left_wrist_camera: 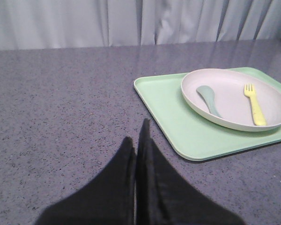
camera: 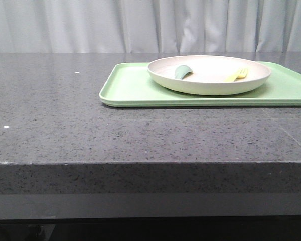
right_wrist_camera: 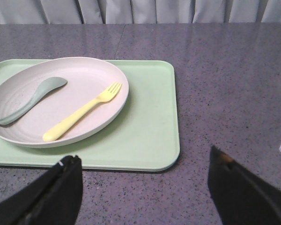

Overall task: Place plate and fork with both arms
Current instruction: 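Lower the right gripper onto the yellow fork on the plate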

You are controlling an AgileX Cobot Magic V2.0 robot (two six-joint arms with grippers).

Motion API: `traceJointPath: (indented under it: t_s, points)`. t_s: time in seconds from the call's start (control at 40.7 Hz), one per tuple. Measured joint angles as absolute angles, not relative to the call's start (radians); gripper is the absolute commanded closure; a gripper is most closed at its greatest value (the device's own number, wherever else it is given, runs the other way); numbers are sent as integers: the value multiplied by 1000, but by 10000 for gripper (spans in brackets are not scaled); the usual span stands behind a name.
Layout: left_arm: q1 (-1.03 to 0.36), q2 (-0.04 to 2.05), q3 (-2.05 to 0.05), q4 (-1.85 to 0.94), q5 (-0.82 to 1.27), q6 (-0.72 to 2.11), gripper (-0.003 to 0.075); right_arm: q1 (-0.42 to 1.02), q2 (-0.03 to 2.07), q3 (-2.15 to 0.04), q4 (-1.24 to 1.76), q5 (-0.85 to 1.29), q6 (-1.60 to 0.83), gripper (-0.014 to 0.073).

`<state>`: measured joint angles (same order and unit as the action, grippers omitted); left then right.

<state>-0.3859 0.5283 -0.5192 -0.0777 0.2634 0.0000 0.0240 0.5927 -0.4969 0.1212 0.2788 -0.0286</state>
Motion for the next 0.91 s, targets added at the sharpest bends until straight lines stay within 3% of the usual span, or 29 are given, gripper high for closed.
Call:
traceJointPath:
  t_s: [0.344, 0.541, 0.909]
  points:
    - [-386, 372, -445, -78, 262, 0, 738, 106, 857, -709, 160, 364, -29, 14]
    - [-386, 372, -445, -78, 262, 0, 738, 212, 1147, -932, 230, 459, -29, 53]
    - [-386, 372, -445, -78, 262, 0, 738, 214, 1669, -1428, 255, 803, 115, 55]
